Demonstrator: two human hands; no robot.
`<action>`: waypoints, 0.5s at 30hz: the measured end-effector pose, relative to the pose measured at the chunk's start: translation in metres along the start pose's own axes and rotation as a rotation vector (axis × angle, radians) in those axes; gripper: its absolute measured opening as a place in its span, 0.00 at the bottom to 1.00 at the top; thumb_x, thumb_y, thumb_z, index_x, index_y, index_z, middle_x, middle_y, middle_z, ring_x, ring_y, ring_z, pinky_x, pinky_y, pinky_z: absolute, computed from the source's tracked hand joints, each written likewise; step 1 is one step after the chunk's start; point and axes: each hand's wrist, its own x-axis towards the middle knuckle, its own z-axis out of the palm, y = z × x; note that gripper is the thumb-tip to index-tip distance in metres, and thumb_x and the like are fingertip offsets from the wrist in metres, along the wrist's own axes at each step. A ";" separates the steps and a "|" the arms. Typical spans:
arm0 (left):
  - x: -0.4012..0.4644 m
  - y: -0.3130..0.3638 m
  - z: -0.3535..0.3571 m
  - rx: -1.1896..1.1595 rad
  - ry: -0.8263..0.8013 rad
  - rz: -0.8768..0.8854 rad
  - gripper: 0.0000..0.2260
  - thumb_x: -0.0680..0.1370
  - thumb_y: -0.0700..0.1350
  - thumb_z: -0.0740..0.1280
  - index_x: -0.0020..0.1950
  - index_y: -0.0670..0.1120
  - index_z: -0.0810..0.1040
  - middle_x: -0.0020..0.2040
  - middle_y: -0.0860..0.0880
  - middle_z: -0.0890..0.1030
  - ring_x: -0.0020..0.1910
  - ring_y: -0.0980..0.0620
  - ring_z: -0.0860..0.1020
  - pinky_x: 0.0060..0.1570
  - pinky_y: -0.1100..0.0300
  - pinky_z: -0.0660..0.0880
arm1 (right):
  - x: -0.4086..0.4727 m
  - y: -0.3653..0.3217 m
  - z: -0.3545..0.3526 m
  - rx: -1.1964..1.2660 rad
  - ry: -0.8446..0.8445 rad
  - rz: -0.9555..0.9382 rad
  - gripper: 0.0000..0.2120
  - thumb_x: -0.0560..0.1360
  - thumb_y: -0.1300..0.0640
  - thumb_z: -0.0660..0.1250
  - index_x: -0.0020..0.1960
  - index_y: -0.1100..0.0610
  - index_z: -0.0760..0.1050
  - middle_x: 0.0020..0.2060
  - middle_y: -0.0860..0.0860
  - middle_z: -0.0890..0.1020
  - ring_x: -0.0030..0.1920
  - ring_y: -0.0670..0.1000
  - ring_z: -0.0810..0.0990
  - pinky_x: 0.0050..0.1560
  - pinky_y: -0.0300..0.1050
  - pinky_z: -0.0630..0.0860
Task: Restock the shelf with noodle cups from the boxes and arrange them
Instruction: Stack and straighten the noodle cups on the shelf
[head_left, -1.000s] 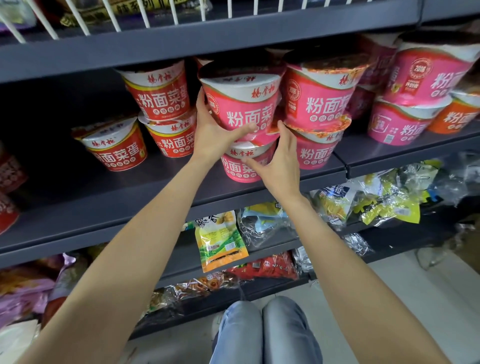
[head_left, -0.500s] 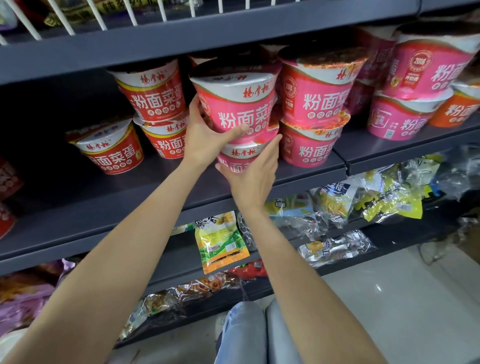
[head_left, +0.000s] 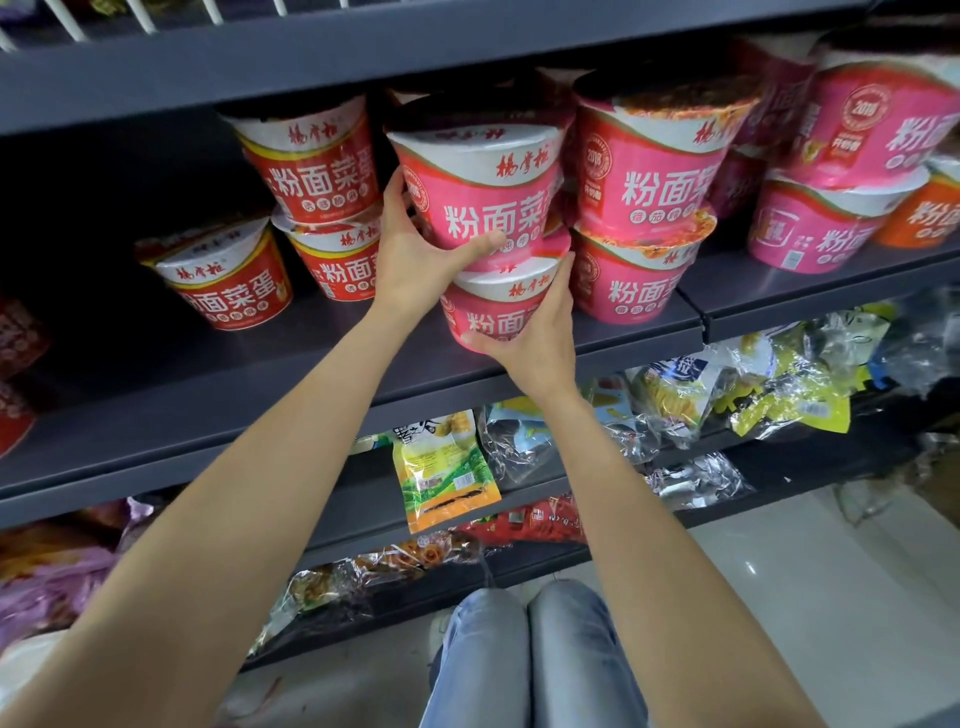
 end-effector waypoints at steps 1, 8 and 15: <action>-0.001 0.000 0.001 0.003 -0.001 -0.002 0.54 0.58 0.61 0.79 0.76 0.47 0.55 0.69 0.49 0.71 0.65 0.55 0.73 0.60 0.62 0.73 | -0.002 0.001 0.002 -0.016 0.023 0.001 0.65 0.58 0.43 0.81 0.78 0.53 0.39 0.73 0.57 0.62 0.71 0.58 0.64 0.68 0.60 0.67; 0.001 0.004 0.004 0.015 -0.046 0.011 0.50 0.61 0.57 0.80 0.75 0.48 0.56 0.68 0.50 0.72 0.63 0.56 0.74 0.61 0.59 0.74 | -0.008 -0.001 0.008 -0.161 0.199 -0.054 0.59 0.60 0.42 0.79 0.78 0.58 0.47 0.69 0.56 0.70 0.69 0.54 0.69 0.76 0.55 0.50; 0.002 0.004 0.004 0.005 -0.072 -0.002 0.48 0.63 0.55 0.80 0.75 0.47 0.55 0.68 0.50 0.71 0.63 0.57 0.73 0.61 0.61 0.74 | -0.006 0.002 -0.001 -0.105 0.167 -0.078 0.59 0.60 0.44 0.80 0.78 0.57 0.48 0.71 0.54 0.67 0.72 0.54 0.65 0.76 0.51 0.51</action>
